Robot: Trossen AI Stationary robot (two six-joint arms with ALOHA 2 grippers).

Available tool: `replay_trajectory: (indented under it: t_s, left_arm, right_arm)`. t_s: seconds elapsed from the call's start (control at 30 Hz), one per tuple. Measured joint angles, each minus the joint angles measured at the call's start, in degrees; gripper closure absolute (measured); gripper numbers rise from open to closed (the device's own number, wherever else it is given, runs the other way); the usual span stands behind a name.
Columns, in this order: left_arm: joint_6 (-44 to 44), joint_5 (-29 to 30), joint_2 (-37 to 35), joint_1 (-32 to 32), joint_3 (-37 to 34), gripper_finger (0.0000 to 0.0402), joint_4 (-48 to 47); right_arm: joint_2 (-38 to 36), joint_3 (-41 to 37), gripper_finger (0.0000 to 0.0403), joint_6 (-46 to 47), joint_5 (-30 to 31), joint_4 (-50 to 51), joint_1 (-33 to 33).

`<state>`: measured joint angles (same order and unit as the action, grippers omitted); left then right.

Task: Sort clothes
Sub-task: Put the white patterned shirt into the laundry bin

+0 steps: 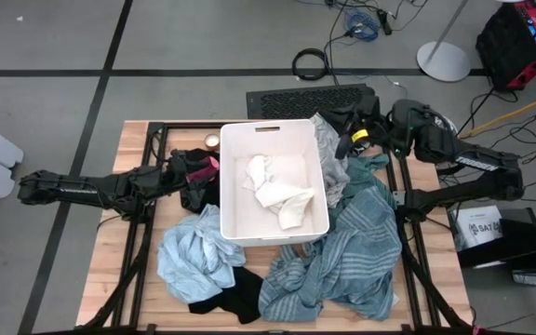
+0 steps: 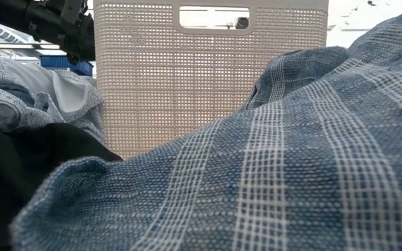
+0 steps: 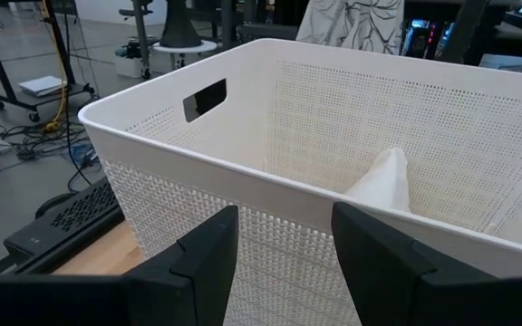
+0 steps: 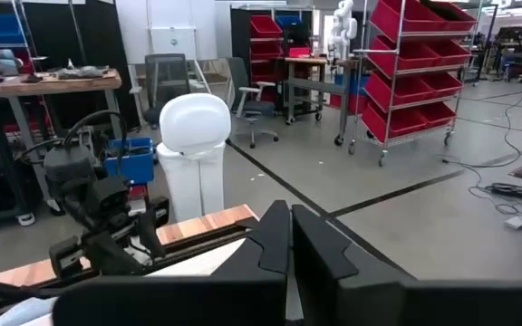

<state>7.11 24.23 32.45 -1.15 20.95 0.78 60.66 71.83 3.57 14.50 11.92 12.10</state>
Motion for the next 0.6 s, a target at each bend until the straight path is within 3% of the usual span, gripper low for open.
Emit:
replay_trajectory:
  t_s: [0.3,0.6]
  left_arm:
    - [0.04,0.00,0.00,-0.01,0.00,0.0214,0.20]
    - [0.07,0.00,0.00,0.00,0.00,0.0214,0.24]
  right_arm:
    - [0.45,-0.02,0.0403,-0.46,-1.43,-4.05,0.00]
    - [1.54,-0.02,0.0403,-5.32,-14.26,-29.42,0.02]
